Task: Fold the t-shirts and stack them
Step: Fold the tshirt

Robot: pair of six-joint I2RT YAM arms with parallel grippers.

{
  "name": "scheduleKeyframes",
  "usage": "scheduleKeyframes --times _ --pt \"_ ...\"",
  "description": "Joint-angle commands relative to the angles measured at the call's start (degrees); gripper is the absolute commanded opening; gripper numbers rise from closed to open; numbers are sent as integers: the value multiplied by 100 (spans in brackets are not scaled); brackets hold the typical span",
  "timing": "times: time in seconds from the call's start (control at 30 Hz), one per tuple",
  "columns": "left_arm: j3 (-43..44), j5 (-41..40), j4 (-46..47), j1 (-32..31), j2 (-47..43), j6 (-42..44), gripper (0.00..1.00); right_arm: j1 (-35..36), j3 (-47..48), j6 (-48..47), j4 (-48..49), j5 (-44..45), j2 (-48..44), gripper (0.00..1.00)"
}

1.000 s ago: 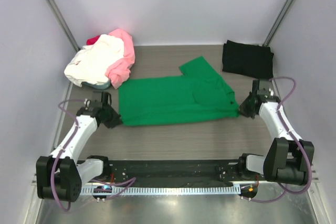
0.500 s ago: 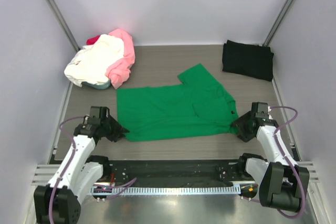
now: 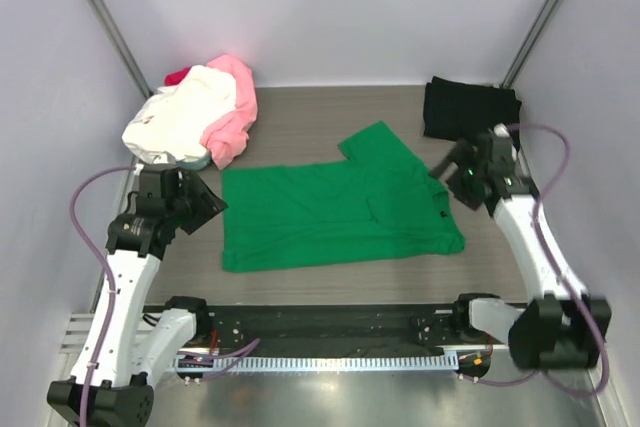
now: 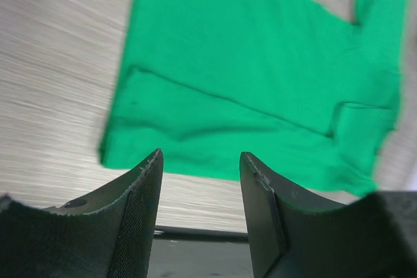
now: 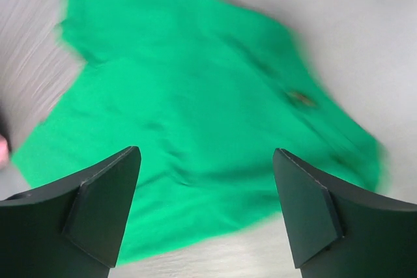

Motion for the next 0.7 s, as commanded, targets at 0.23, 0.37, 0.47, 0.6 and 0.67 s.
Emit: scheduleKeyframes --times 0.23,0.37,0.47,0.6,0.67 --pt "-337 -406 351 -9 483 890 51 1117 4585 -1494 -62 131 4863 90" --pt "-363 -282 439 26 483 907 50 1153 6417 -1810 -485 298 6297 90" --pt "-390 -309 448 79 387 872 50 1240 7619 -2074 -739 658 7273 89" --pt "-407 -537 448 88 167 802 50 1346 8573 -2303 -855 1036 8103 90" --pt "-425 -555 465 88 62 784 50 1390 8925 -2408 -811 1150 8358 90"
